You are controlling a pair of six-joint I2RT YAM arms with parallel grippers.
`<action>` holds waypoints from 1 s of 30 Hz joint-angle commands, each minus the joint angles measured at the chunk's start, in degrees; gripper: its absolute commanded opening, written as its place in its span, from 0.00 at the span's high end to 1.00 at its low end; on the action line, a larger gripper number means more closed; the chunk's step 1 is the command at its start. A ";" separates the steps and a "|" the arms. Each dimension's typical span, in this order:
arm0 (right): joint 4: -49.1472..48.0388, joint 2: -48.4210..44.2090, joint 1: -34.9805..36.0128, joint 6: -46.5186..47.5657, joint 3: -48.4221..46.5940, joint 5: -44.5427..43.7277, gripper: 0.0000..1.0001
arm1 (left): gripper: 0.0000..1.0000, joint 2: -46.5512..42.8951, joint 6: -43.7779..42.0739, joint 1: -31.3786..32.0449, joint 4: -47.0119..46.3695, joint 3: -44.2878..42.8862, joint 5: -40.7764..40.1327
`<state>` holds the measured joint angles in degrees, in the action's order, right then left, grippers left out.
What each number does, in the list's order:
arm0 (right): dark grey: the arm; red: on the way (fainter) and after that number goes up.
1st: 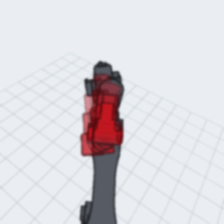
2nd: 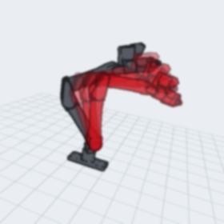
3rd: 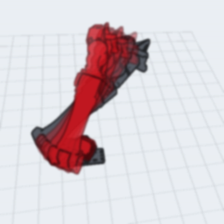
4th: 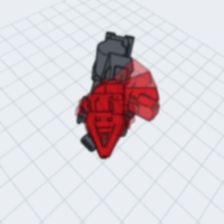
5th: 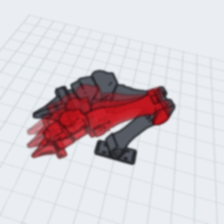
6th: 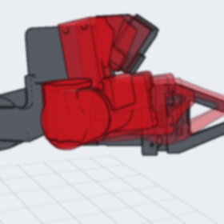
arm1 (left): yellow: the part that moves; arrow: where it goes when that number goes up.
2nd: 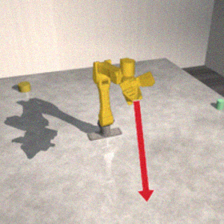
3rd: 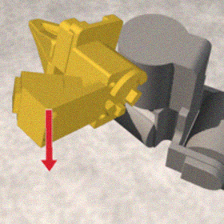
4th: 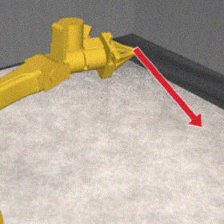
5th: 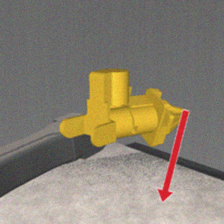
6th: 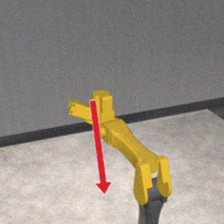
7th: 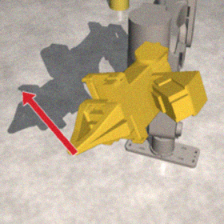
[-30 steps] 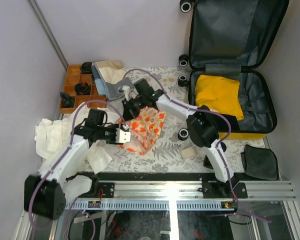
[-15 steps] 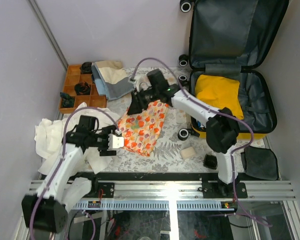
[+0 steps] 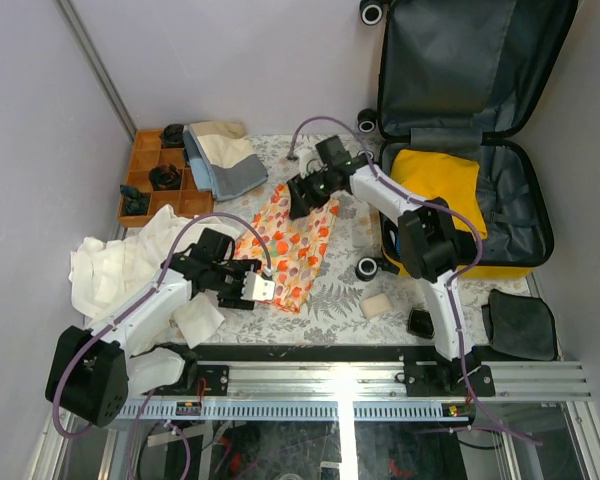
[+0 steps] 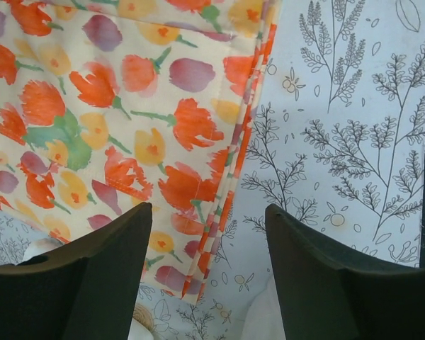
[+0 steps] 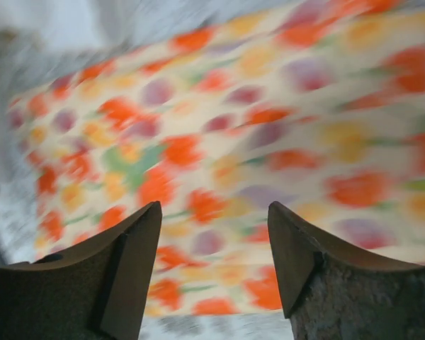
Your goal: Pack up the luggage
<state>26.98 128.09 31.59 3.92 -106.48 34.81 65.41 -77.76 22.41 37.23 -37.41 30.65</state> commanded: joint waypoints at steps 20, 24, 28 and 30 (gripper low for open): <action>7.84 19.00 -9.44 3.07 -23.47 -0.34 0.42 | 0.34 1.07 8.53 0.17 -8.58 -1.70 -2.55; 9.50 19.66 -8.48 4.59 -20.70 -0.65 0.49 | 0.34 1.74 9.22 0.21 -10.53 -1.81 -2.94; 11.09 19.67 -8.33 6.01 -22.12 -0.97 0.91 | 0.34 3.07 10.26 0.18 -11.36 -2.72 -3.94; 10.62 18.76 -9.25 4.56 -25.00 -1.58 1.00 | 0.34 3.40 11.39 0.21 -11.47 -2.83 -4.43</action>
<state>35.07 147.13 22.24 8.91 -127.96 32.91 68.10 -68.73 22.46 29.71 -38.41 27.62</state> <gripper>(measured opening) 0.060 0.662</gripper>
